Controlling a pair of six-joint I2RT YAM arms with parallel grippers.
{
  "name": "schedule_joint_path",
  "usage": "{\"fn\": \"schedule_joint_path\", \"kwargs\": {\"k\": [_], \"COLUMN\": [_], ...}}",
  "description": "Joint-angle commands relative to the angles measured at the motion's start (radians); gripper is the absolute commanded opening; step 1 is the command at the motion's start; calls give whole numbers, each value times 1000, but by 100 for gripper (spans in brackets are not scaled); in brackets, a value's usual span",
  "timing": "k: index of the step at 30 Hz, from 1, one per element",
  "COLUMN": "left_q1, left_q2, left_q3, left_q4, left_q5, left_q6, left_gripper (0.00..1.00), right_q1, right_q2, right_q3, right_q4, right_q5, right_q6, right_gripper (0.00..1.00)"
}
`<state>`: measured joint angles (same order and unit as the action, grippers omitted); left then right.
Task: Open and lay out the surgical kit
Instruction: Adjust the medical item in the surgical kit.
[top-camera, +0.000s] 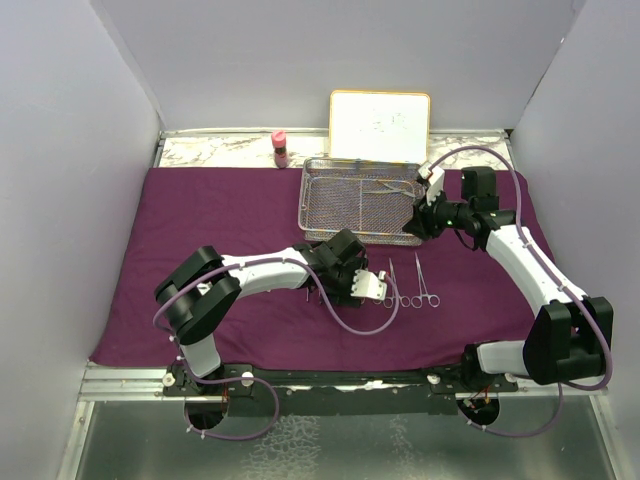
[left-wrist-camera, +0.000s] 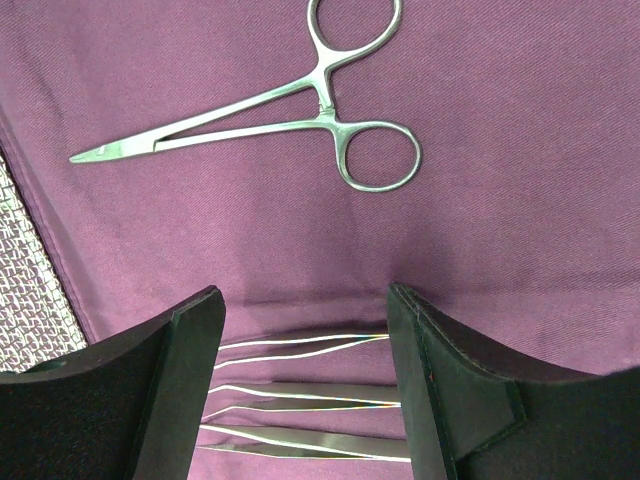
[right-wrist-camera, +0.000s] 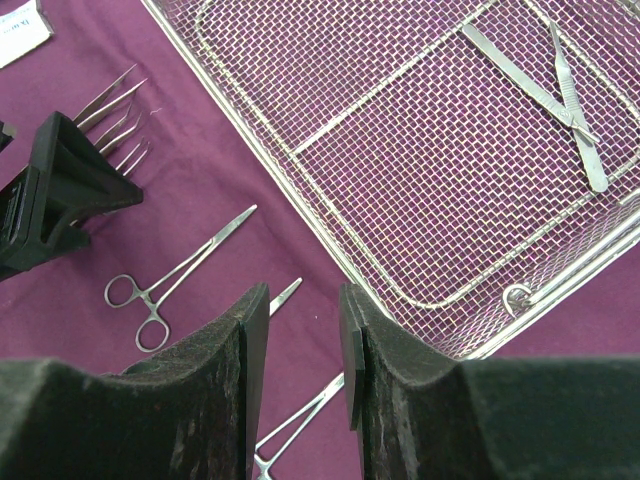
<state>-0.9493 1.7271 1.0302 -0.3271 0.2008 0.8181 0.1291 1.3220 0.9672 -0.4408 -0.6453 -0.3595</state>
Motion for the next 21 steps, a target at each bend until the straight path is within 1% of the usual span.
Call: {"fn": "schedule_joint_path", "kwargs": {"k": [1, 14, 17, 21], "left_q1": [-3, 4, 28, 87], "left_q2": [-51, -107, -129, -167], "left_q3": [-17, 28, 48, 71], "left_q4": [-43, -56, -57, -46], "left_q5": [19, 78, 106, 121], "left_q6": [-1, -32, -51, -84], "left_gripper": [69, 69, 69, 69], "right_q1": [-6, -7, -6, -6], "right_q2": [3, 5, 7, 31], "right_q3": [-7, -6, 2, 37], "right_q4": [17, 22, 28, 25], "right_q5": [-30, -19, 2, 25], "right_q6": [4, 10, 26, 38], "right_gripper": [35, 35, 35, 38]}}
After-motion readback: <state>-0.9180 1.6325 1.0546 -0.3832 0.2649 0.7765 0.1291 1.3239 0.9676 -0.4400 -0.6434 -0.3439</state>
